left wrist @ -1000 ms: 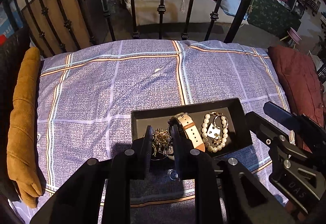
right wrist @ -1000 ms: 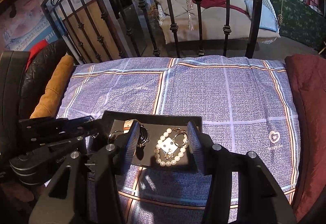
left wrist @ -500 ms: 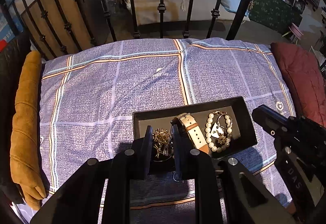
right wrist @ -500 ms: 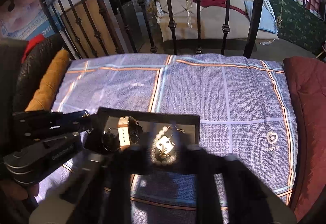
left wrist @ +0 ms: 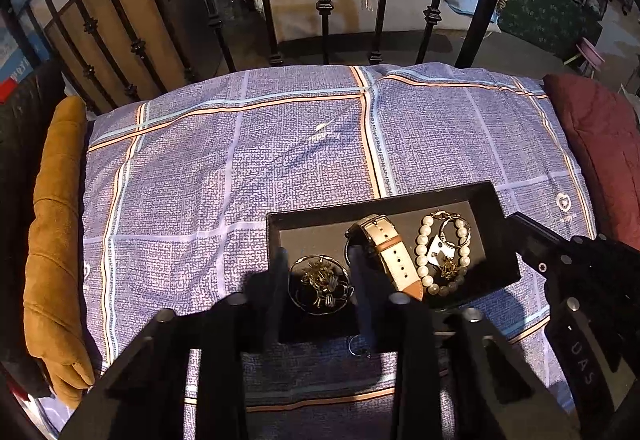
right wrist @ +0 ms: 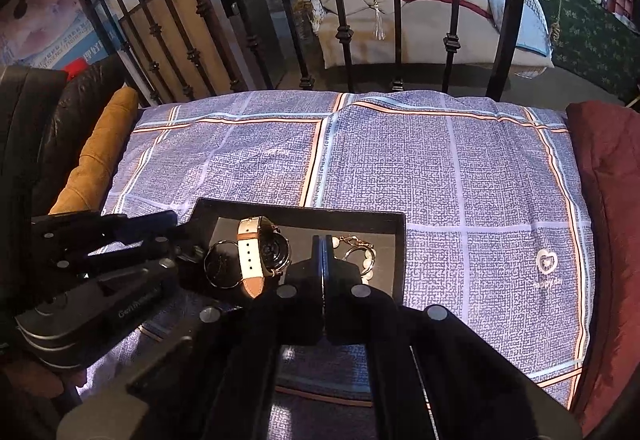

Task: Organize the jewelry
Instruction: 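Carry the brooch with the left tool into the box and open, then grasp the small silver ring on the cloth with the right tool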

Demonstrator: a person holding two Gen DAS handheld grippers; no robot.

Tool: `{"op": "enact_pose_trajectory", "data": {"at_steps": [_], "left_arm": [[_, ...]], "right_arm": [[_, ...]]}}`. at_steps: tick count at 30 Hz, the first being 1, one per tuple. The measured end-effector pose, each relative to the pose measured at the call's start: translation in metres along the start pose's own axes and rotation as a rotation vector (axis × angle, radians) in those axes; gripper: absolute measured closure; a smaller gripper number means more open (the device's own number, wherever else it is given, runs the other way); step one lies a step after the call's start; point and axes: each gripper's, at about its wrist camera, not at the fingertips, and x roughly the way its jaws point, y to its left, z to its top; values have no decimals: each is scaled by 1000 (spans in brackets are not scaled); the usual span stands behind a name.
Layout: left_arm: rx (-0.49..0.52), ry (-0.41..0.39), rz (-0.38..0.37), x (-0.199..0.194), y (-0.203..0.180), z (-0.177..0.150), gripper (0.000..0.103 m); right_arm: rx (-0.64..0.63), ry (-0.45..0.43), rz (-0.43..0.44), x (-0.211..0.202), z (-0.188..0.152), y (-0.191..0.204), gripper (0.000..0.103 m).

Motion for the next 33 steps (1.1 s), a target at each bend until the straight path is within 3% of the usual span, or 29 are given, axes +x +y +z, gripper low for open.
{"op": "enact_pose_trajectory", "data": {"at_steps": [1, 3, 10, 12, 14, 15, 25, 29, 33], "left_arm": [[-8, -2, 16, 0, 1, 1, 36], [-15, 4, 17, 0, 1, 1, 25], [-18, 17, 38, 1, 5, 0, 12], [-26, 17, 41, -1, 8, -2, 10], [-32, 22, 88, -1, 12, -3, 9], [-39, 22, 88, -2, 17, -5, 7], [-146, 57, 149, -12, 76, -38, 7], [-162, 88, 125, -5, 89, -58, 7], [-118, 99, 95, 7, 88, -73, 7]], "right_arm": [[2, 0, -1, 0, 0, 0, 102], [7, 0, 0, 0, 1, -1, 102], [14, 23, -14, 3, 0, -2, 98], [19, 24, -19, 3, -1, -3, 81], [22, 7, -47, -1, -1, -4, 30], [24, -15, -53, -6, -2, -6, 23], [49, -23, -36, -15, -15, -9, 21], [60, -7, -14, -17, -32, 0, 21], [37, 19, 5, -8, -57, 28, 23]]}}
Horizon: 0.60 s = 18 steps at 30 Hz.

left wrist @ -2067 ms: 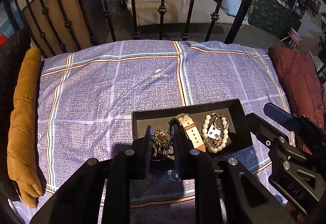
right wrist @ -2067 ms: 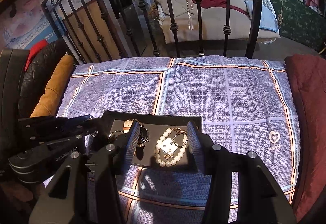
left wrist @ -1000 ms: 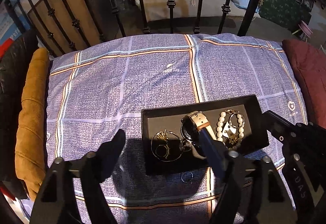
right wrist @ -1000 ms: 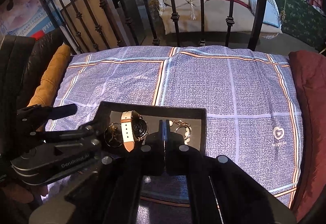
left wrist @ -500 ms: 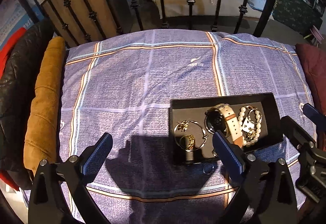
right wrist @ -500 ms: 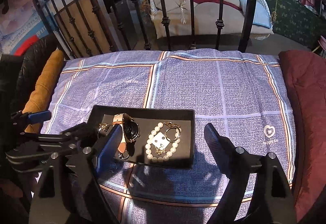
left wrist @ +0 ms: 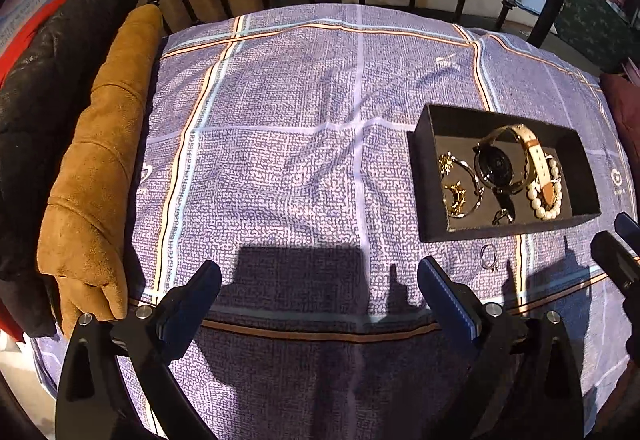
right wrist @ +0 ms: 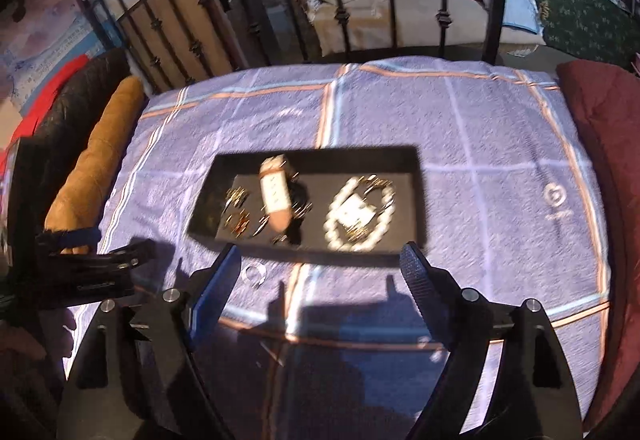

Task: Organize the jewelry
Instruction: 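Grasp the small silver ring on the cloth with the right tool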

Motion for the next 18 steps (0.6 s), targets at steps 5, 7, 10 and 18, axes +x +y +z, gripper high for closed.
{"op": "enact_pose_trajectory", "data": {"at_steps": [5, 7, 10, 18], "left_arm": [[47, 8, 4, 14, 4, -9, 7], [64, 10, 7, 17, 10, -13, 7], [83, 10, 13, 21, 22, -16, 7], [43, 20, -64, 30, 46, -13, 7]], "right_arm": [[-38, 50, 2, 25, -20, 36, 29], [-35, 54, -6, 33, -24, 44, 29], [-19, 63, -20, 45, -26, 53, 30], [-12, 86, -70, 79, -30, 63, 49]]}}
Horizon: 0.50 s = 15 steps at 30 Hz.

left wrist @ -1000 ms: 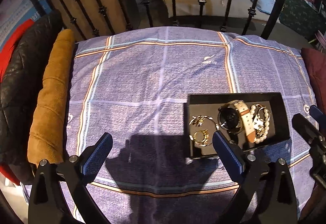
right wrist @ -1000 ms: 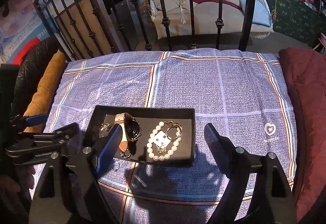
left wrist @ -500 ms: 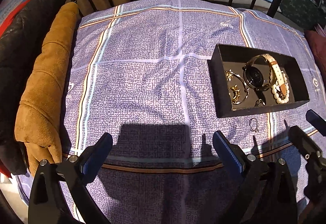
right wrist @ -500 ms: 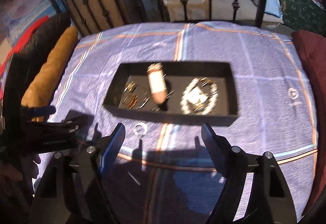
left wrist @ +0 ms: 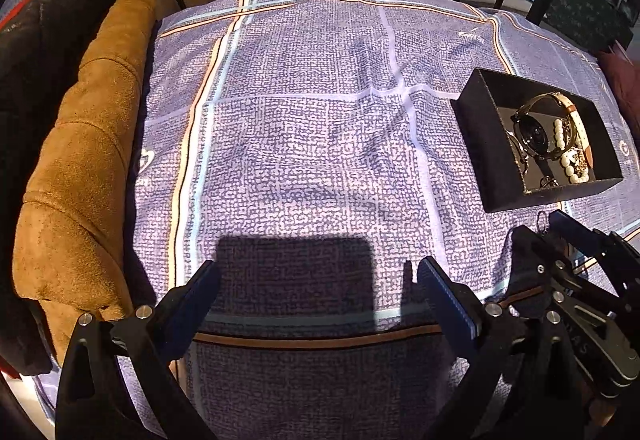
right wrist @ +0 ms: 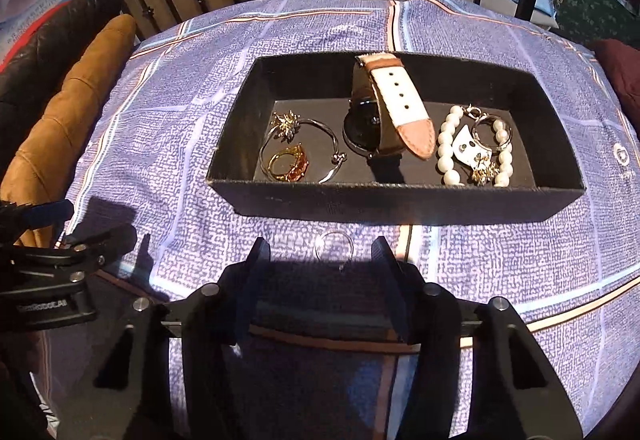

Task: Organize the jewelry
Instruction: 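Grasp the small silver ring on the cloth with the right tool, then lift the silver ring with the right tool and carry it toward the box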

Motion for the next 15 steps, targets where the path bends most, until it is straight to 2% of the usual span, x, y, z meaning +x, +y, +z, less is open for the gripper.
{"op": "enact_pose_trajectory", "data": {"at_steps": [3, 5, 7, 9, 15], "left_arm": [[-12, 30, -81, 9, -10, -2, 7], [16, 58, -55, 16, -23, -9, 7], [45, 38, -29, 15, -33, -15, 7], [18, 43, -42, 13, -33, -20, 9], [34, 62, -57, 3, -42, -32, 13]], "right_arm": [[-19, 2, -12, 0, -2, 1, 58], [-23, 9, -7, -2, -3, -1, 71], [-30, 14, -8, -5, -5, -2, 84], [-28, 23, 11, -8, -8, -4, 84], [-45, 50, 31, -26, -25, -11, 84]]}}
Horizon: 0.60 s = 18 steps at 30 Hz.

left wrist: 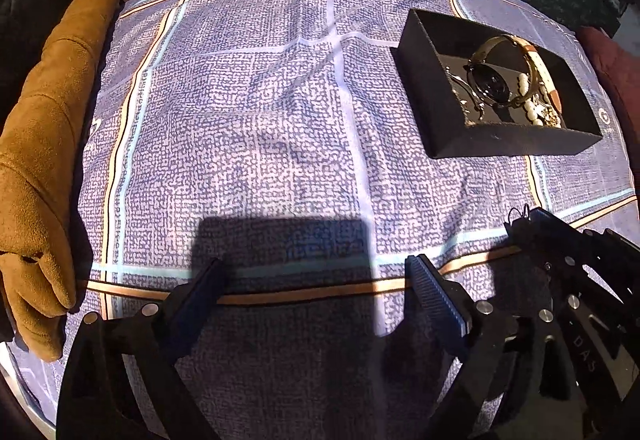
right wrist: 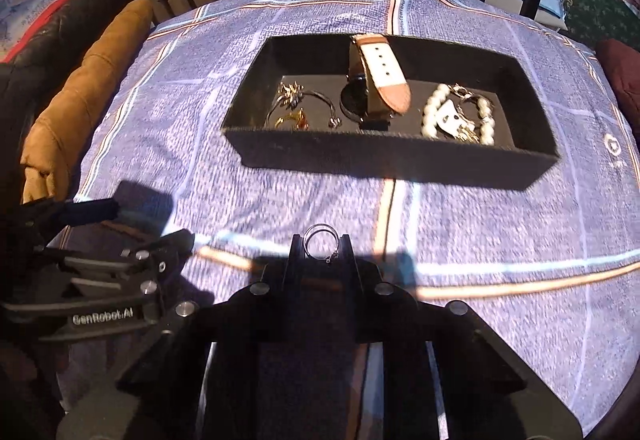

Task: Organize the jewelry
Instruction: 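Lift the silver ring with the right tool and carry it toward the box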

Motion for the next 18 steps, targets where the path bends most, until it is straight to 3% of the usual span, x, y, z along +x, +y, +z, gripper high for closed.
{"op": "enact_pose_trajectory", "data": {"at_steps": [7, 11, 13, 18], "left_arm": [[23, 14, -43, -10, -32, -21, 16], [-10, -34, -39, -22, -41, -21, 16], [-50, -70, -35, -28, -34, -13, 8], [-45, -49, 8, -17, -25, -2, 7]], "right_arm": [[-37, 47, -46, -14, -26, -13, 83], [12, 31, -77, -21, -23, -24, 55], [62, 6, -55, -26, -20, -33, 45], [80, -4, -39, -23, -13, -30, 44]]}}
